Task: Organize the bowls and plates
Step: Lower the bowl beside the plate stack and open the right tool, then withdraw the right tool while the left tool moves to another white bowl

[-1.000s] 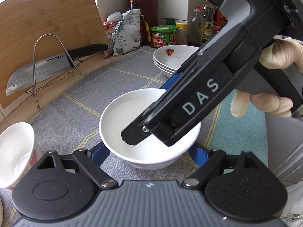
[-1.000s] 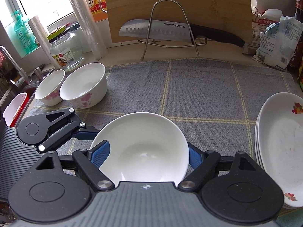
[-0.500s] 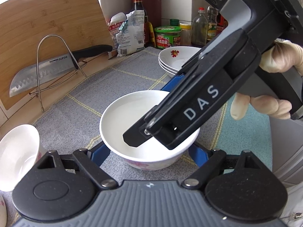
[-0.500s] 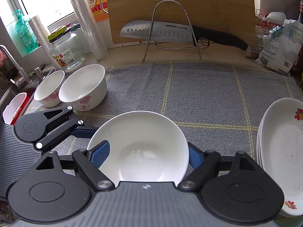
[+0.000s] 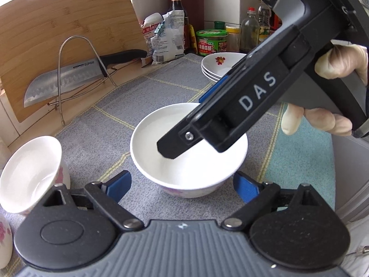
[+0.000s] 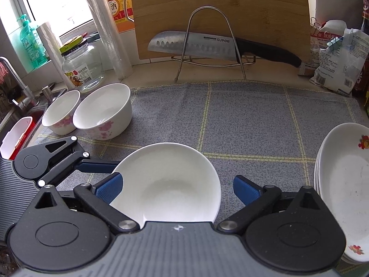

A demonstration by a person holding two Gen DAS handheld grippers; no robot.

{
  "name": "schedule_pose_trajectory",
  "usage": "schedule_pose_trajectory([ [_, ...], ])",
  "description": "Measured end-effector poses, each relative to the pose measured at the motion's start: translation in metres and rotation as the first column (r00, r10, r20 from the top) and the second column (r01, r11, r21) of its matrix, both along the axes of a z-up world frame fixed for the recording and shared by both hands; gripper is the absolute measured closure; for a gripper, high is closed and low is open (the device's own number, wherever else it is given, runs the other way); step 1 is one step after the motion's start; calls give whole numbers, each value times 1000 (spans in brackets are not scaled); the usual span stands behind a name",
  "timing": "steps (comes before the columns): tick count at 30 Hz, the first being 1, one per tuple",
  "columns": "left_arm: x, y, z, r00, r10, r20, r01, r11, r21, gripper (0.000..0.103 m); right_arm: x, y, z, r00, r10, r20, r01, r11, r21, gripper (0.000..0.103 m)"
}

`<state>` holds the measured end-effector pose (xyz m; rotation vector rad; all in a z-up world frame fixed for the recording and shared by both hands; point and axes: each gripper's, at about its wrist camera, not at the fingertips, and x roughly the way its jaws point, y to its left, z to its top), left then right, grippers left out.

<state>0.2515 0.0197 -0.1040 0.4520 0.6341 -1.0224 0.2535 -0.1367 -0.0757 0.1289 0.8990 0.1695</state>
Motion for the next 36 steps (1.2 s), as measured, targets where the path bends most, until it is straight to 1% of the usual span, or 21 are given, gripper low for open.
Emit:
schedule_pose_trajectory([
  [1,1,5,1,1000,17,-10,-17,1000,-6,4,-2,0,1,1000,-6,7,6,1000,-3,0],
  [6,-2,37,7,993,106,-56,-108,993,-40,4,-14,4,8,995,-75,59,80,994,-74,0],
  [10,-8,69,9,981,181,-70,-186,980,-71,3,-26,21,12,992,-83,100,100,977,-186,0],
  [13,-10,88,10,969,229,-95,-237,967,-90,3,-37,34,15,988,-90,129,115,972,-206,0],
  [15,-11,97,12,961,258,-95,-267,959,-93,3,-42,41,17,988,-84,132,110,972,-209,0],
  [17,-11,106,15,951,294,-97,-303,948,-96,3,-48,50,20,989,-57,134,85,974,-211,0],
  [20,-13,115,19,931,354,-88,-362,927,-97,3,-55,63,25,990,12,141,20,974,-225,0],
  [24,-16,121,27,894,442,-74,-447,890,-91,3,-59,78,27,982,128,140,-95,970,-222,0],
  [26,-17,122,32,863,500,-73,-504,861,-69,3,-58,84,26,976,174,133,-143,965,-219,0],
  [28,-19,124,37,841,538,-66,-541,839,-55,3,-57,89,25,963,228,141,-193,956,-222,0],
  [30,-21,126,44,818,574,-49,-575,817,-32,3,-55,94,24,955,258,148,-219,946,-239,0],
  [32,-22,129,50,808,588,-39,-589,807,-25,3,-53,97,23,946,280,161,-236,939,-250,0],
  [34,-20,132,57,803,595,-34,-596,803,-15,3,-48,99,23,945,282,163,-239,940,-241,0],
  [36,-16,135,63,807,591,-27,-591,807,-10,3,-45,102,24,945,279,169,-237,944,-229,0],
])
